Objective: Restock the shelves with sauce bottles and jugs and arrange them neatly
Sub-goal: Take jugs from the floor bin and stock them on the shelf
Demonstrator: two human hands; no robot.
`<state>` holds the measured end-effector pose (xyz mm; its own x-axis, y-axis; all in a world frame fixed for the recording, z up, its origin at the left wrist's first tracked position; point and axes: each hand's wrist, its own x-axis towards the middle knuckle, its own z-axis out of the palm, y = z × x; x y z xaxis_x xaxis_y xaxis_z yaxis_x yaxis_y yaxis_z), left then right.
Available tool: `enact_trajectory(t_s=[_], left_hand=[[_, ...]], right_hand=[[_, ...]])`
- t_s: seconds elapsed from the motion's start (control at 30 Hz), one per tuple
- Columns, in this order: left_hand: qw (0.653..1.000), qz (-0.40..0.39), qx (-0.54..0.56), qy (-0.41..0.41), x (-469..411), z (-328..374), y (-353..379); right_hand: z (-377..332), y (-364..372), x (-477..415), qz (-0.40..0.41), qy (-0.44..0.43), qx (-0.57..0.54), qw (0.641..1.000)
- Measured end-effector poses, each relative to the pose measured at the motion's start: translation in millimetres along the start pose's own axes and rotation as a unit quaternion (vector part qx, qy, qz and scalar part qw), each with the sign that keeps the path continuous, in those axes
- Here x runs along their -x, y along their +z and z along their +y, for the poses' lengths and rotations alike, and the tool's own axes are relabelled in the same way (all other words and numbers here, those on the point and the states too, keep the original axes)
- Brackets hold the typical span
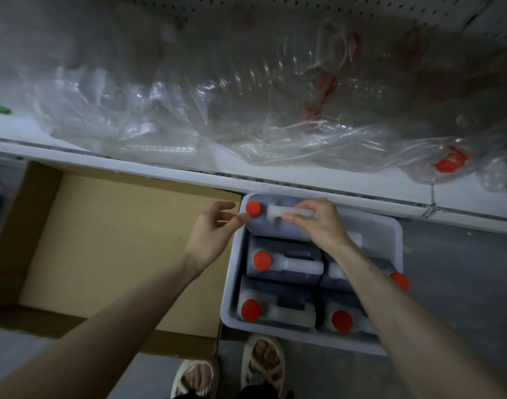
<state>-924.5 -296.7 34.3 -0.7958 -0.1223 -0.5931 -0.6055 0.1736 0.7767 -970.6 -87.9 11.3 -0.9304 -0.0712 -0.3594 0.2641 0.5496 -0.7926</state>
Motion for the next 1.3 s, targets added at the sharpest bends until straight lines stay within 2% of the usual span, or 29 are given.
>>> enact_trajectory(t_s=[0.23, 0.47, 0.57, 0.73, 0.93, 1.1, 1.3], left_hand=[[1.0, -0.003, 0.009, 0.024, 66, 64, -33], [0.995, -0.047, 0.01, 0.091, 154, 176, -73], [0.989, -0.078, 0.013, 0.125, 202, 240, -97], [0.966, -0.132, 0.001, 0.221, 298, 363, -146], [0.926, -0.151, 0.007, 0.347, 408, 500, -203], [0.889, -0.092, -0.005, 0.449, 500, 600, -252], [0.85, -0.018, 0.044, 0.525, 573, 671, -290]], right_hand=[[-96, -56, 45, 0.017, 0.015, -0.047, 0.999], [-240, -137, 119, 0.028, 0.006, -0.085, 0.996], [-318, -176, 163, 0.06, -0.008, -0.099, 0.993], [-470, -250, 247, 0.085, -0.077, -0.085, 0.99], [-631, -318, 335, 0.121, -0.193, -0.084, 0.97], [-755, -368, 406, 0.144, -0.316, -0.038, 0.937], [-846, -403, 435, 0.157, -0.415, -0.051, 0.895]])
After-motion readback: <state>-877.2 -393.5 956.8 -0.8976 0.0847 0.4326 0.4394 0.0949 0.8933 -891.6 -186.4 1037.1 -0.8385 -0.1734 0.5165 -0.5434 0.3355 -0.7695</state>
